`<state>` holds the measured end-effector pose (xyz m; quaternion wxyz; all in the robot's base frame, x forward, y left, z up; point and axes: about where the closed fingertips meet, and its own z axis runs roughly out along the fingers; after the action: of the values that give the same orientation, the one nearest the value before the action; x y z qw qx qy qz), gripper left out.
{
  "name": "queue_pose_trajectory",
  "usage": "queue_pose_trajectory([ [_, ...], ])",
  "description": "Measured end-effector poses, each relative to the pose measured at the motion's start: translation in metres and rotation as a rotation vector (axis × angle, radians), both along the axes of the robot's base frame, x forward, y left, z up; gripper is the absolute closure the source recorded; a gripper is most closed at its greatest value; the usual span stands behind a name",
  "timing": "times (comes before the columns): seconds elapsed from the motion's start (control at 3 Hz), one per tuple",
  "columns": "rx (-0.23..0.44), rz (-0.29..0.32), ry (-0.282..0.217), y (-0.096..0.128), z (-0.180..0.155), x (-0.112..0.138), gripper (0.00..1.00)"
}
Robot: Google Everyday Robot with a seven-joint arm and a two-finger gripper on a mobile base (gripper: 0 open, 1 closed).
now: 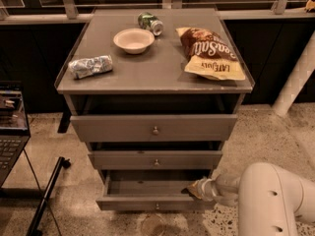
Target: Open bottom drawer
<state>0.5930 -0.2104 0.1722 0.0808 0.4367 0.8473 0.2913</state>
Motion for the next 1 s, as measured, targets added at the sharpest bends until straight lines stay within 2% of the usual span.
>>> queue_pose_trajectory([
  [0.33, 0.019, 0.005, 0.055, -0.008, -0.012, -0.017, 1.00],
  [0.67, 0.019, 0.005, 0.055, -0.008, -0.011, -0.017, 1.00],
  [1.0, 0.081, 0.026, 0.098, -0.013, -0.009, -0.050, 1.00],
])
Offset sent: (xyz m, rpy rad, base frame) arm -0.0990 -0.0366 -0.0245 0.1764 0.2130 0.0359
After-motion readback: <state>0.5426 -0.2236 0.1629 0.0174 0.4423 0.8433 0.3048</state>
